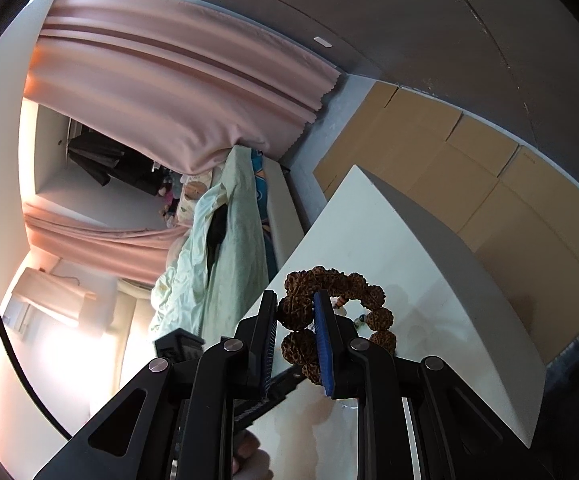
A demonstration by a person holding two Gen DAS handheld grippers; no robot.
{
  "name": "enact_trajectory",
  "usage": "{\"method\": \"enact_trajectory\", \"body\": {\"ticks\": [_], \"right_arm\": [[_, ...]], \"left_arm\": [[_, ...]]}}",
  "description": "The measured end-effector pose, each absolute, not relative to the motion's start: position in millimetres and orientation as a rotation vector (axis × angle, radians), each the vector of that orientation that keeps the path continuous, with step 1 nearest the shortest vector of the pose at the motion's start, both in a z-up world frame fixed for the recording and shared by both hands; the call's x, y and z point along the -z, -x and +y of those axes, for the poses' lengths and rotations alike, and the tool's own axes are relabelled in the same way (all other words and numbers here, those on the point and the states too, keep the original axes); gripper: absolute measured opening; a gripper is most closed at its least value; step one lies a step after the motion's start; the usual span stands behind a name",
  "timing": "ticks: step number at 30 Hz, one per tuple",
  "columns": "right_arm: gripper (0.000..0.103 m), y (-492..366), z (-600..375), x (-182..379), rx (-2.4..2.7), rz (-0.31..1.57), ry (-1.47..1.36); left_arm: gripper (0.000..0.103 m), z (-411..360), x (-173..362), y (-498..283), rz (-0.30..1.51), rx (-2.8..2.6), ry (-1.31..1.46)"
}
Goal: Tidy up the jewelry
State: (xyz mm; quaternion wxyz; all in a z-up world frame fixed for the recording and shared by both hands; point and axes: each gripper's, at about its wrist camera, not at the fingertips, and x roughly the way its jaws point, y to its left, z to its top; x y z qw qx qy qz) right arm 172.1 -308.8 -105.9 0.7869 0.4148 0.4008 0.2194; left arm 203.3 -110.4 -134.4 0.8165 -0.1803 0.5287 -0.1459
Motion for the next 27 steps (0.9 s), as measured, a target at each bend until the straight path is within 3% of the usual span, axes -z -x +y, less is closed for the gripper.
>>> {"method": "enact_trajectory", "body": {"ticks": [27], "right_arm": [[0.020, -161.3, -215.0, 98.0, -0.645, 0.879, -0.838]], "left_arm": [[0.002, -2.7, 50.5, -155.0, 0.870, 0.150, 0.421]]}}
